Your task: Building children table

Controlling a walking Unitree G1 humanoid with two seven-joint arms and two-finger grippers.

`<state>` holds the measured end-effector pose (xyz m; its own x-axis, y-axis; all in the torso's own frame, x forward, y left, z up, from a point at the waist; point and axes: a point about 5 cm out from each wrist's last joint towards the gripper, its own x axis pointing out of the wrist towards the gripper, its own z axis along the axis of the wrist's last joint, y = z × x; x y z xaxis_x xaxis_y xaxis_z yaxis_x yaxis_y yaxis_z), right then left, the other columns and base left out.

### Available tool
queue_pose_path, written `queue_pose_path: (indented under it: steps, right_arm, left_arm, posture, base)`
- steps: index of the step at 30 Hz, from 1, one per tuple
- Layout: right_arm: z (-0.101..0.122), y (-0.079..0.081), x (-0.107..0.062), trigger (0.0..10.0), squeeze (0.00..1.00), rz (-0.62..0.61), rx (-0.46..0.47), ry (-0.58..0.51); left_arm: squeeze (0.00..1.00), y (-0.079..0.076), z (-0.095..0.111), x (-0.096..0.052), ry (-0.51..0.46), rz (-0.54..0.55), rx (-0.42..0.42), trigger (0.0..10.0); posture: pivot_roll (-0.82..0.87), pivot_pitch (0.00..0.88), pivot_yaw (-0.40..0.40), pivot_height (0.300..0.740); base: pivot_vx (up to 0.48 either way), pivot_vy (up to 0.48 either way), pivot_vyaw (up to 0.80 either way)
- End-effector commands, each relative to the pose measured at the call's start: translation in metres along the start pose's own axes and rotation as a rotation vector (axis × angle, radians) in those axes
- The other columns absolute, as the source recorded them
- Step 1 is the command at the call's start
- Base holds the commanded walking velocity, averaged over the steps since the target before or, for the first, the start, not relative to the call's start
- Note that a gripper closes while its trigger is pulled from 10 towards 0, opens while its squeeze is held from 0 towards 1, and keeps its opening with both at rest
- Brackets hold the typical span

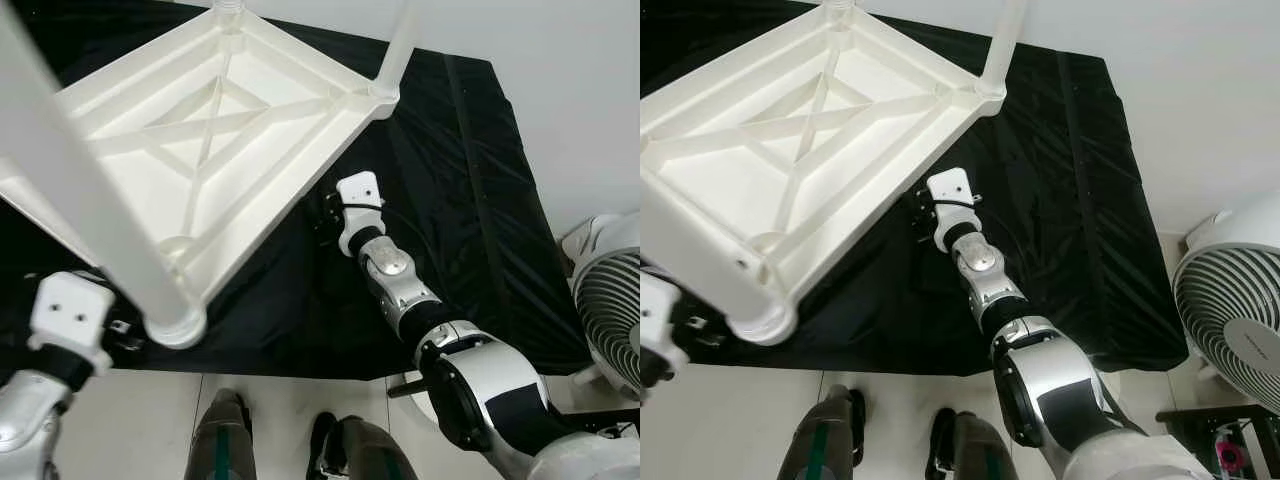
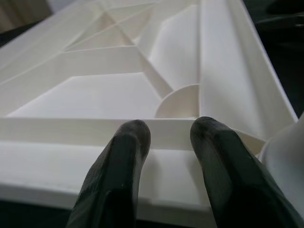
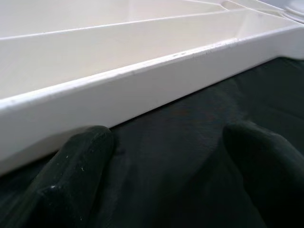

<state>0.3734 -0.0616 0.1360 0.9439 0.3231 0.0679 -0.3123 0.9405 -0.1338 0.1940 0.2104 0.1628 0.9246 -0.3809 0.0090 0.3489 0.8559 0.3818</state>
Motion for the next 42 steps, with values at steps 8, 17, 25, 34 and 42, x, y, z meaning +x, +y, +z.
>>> queue_pose_path:
  steps: [8,17,25,34,42]
  right_arm:
    - [0.009,-0.012,0.008,10.0,0.0,-0.025,0.092,0.023]
    - [0.024,0.003,0.016,10.0,0.0,0.15,0.244,-0.009]
    - [0.03,0.006,0.02,10.0,0.0,0.227,0.148,0.015]
    - [0.025,-0.035,0.019,10.0,0.0,-0.071,0.047,0.083]
    - [-0.005,-0.064,-0.014,10.0,0.0,-0.175,0.11,0.01]
  left_arm:
    - [0.0,-0.044,0.005,0.026,-0.042,-0.193,-0.129,10.0]
    - [0.0,-0.058,0.018,0.051,-0.114,-0.237,-0.142,10.0]
    - [0.0,-0.067,0.03,0.071,-0.174,-0.29,-0.148,10.0]
    - [0.0,-0.085,0.038,0.087,-0.213,-0.362,-0.151,10.0]
    - [0.0,-0.077,0.029,0.086,-0.201,-0.384,-0.151,10.0]
  posture:
    - [0.24,0.186,-0.088,0.74]
    - [0.21,0.19,-0.072,0.74]
    - [0.17,0.187,-0.058,0.74]
    - [0.13,0.176,-0.058,0.74]
    - [0.08,0.154,-0.056,0.74]
  base:
    - [0.0,0.0,0.0]
    - [0.0,0.0,0.0]
    - [0.0,0.0,0.0]
    - [0.0,0.0,0.0]
    - [0.0,0.0,0.0]
